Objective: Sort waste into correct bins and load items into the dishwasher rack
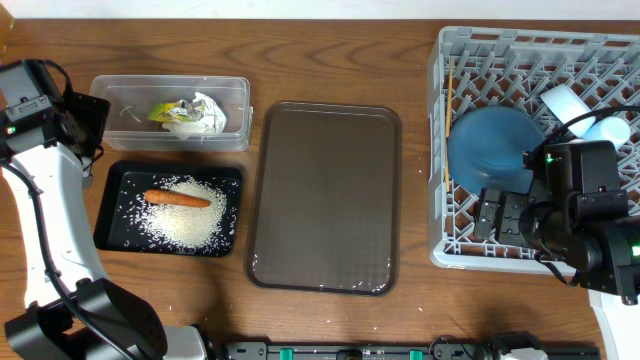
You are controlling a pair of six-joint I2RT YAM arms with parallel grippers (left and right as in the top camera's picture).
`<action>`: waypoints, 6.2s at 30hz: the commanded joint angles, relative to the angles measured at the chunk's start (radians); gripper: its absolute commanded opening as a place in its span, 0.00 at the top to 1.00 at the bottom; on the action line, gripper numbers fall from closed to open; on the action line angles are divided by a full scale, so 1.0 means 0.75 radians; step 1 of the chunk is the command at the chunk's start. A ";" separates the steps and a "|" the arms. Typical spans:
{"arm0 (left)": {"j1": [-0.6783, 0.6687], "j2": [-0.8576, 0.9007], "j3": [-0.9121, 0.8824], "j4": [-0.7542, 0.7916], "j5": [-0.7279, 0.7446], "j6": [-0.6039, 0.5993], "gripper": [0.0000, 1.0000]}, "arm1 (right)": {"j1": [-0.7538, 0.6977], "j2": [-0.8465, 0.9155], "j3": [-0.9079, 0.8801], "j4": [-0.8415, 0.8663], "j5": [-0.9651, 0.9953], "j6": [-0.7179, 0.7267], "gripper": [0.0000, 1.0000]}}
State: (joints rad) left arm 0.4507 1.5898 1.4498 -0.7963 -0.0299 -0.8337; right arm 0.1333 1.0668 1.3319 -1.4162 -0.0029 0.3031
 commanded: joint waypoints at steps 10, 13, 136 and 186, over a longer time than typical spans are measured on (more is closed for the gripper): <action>0.006 -0.003 0.015 -0.001 -0.011 0.012 0.01 | 0.013 -0.230 -0.404 0.561 -0.009 -0.133 0.01; 0.006 -0.003 0.015 -0.001 -0.011 0.013 0.01 | 0.012 -0.366 -0.631 0.811 -0.042 -0.145 0.01; -0.476 -1.560 -1.536 0.601 0.028 0.523 0.01 | -0.237 -1.416 -1.769 1.804 -0.171 -0.342 0.01; -0.573 -2.117 -1.928 0.965 0.029 0.937 0.01 | -0.237 -1.416 -1.769 1.804 -0.171 -0.342 0.01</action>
State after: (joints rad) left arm 0.0242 0.0109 0.0338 -0.0517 0.0158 -0.1650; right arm -0.0265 0.0116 0.0078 -0.0593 -0.1375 0.0589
